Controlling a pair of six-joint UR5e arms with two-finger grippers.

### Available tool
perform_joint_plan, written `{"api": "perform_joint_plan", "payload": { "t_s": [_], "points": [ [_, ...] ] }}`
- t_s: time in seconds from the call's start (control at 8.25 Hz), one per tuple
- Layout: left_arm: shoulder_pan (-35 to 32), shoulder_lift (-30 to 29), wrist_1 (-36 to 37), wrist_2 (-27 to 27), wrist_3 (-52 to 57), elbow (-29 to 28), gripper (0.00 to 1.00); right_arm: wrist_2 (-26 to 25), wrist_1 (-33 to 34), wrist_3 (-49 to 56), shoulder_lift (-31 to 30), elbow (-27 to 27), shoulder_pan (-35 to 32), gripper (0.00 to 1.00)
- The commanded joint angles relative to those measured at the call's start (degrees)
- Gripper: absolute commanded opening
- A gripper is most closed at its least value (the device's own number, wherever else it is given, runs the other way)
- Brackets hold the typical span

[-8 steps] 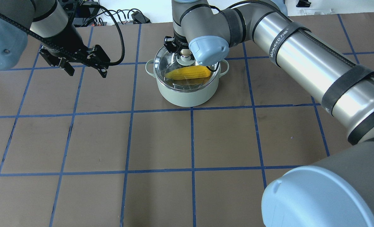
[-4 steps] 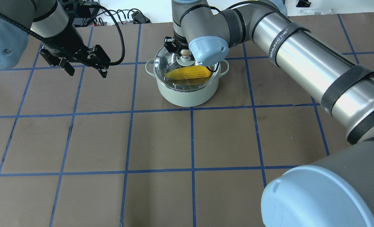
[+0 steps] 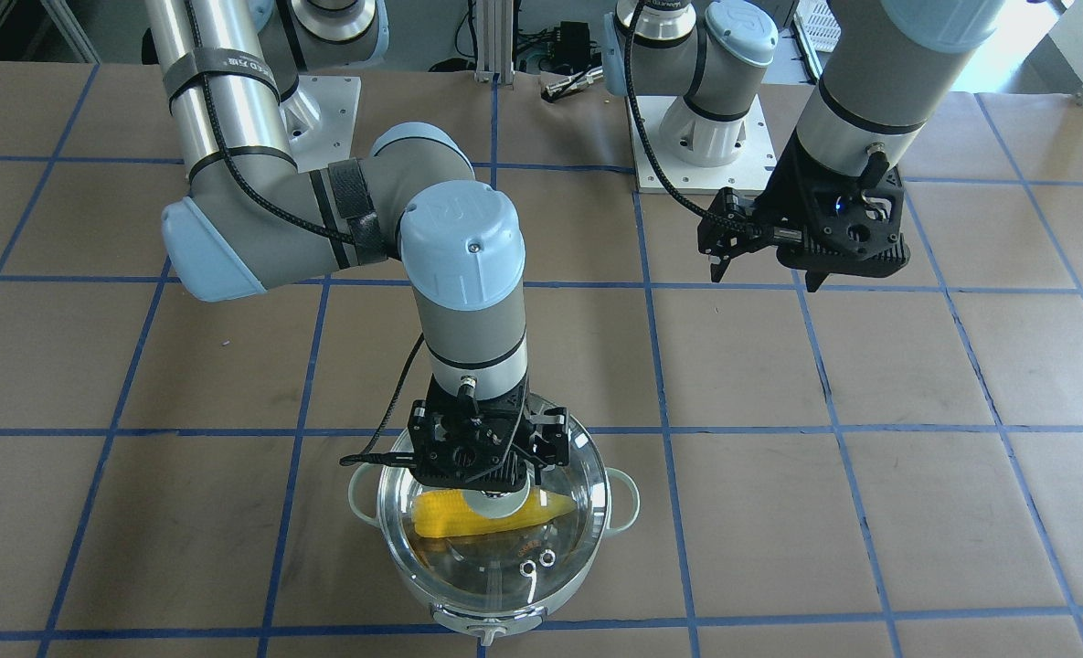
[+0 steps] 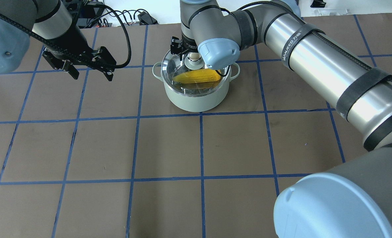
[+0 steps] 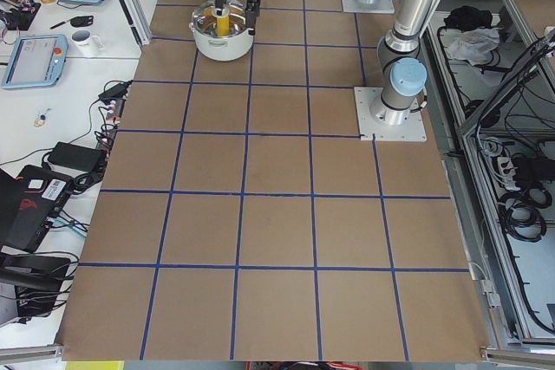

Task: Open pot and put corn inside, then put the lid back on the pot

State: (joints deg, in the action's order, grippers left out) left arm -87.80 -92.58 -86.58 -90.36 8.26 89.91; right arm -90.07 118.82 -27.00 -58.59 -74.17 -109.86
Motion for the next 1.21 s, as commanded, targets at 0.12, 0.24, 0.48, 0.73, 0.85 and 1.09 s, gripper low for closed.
{"api": "perform_joint_plan", "payload": {
  "t_s": [0.12, 0.24, 0.48, 0.73, 0.85, 1.09],
  "points": [
    [0.0, 0.0, 0.0, 0.0, 0.0, 0.1, 1.00, 0.1, -2.0, 0.5, -6.1, -1.8, 1.0, 1.00],
    [0.0, -0.1, 0.0, -0.2, 0.0, 0.1, 1.00, 0.1, -4.8, 1.1, -10.3, -4.5, 2.7, 1.00],
    [0.0, 0.1, 0.0, -0.3, 0.0, 0.0, 1.00, 0.1, -11.7, 6.5, -20.5, -9.2, 9.2, 1.00],
    [0.0, 0.3, 0.0, -0.4, 0.0, -0.1, 1.00, 0.1, -22.5, 16.0, -26.8, -9.9, 14.8, 1.00],
    [0.0, 0.5, 0.0, -0.3, 0.0, -0.1, 1.00, 0.1, -26.6, 17.8, -29.3, -10.1, 15.5, 1.00],
    [0.0, 0.9, 0.0, -0.3, 0.1, -0.1, 1.00, -0.7, -32.3, 17.7, -32.3, -11.0, 15.2, 1.00]
  ]
}}
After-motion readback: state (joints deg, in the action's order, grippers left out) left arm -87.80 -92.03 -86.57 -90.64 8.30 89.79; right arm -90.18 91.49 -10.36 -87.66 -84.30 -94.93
